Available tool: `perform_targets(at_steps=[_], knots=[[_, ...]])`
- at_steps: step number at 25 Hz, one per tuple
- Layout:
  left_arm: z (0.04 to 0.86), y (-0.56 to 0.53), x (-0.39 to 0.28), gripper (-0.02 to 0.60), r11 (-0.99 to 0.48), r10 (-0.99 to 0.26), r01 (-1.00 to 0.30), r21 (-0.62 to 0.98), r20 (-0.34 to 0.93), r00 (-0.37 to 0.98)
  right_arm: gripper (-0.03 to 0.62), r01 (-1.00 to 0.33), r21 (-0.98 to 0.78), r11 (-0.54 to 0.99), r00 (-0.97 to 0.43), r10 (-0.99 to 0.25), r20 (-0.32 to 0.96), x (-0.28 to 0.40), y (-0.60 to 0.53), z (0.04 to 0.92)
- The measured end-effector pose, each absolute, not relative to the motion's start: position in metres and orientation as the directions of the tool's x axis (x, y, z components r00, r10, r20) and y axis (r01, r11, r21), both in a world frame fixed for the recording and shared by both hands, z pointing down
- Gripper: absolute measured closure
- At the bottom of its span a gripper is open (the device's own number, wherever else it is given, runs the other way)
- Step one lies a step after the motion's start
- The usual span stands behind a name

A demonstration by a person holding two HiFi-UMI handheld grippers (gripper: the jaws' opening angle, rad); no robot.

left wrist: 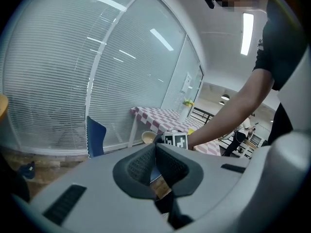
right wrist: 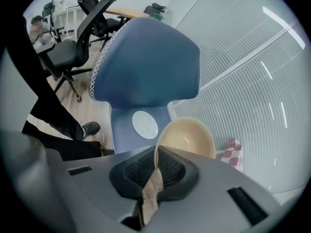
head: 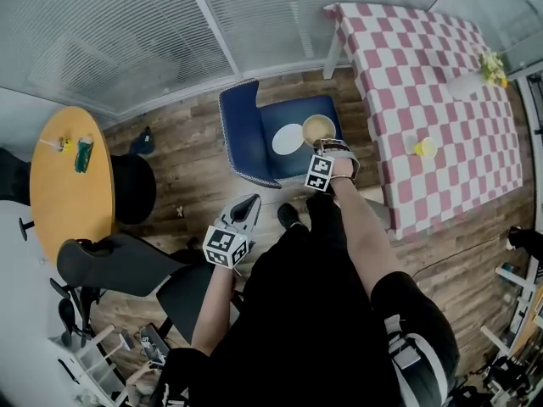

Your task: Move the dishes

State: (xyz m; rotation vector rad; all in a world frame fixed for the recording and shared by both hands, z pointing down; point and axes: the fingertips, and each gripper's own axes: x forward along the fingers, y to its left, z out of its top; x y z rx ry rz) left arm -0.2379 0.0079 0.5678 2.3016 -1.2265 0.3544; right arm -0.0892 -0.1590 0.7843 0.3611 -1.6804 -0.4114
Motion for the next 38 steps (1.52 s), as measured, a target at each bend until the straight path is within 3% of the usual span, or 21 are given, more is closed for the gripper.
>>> perform_targets(at_steps=[13,38], knots=[[0.547,0.003,-0.190,0.560,-0.567,-0.654,-0.776,0.277,0.421,0.628,0.566,-0.111,0.508,0.854,-0.075,-0.517,0.853,-0.002,-0.143,0.742],[0.524,0.055,0.033,0.560,-0.652,-0.608,-0.718,0.243,0.398,0.687,0.567,-0.227,0.522,0.822,0.007,-0.534,0.845,0.263,-0.029,0.722]])
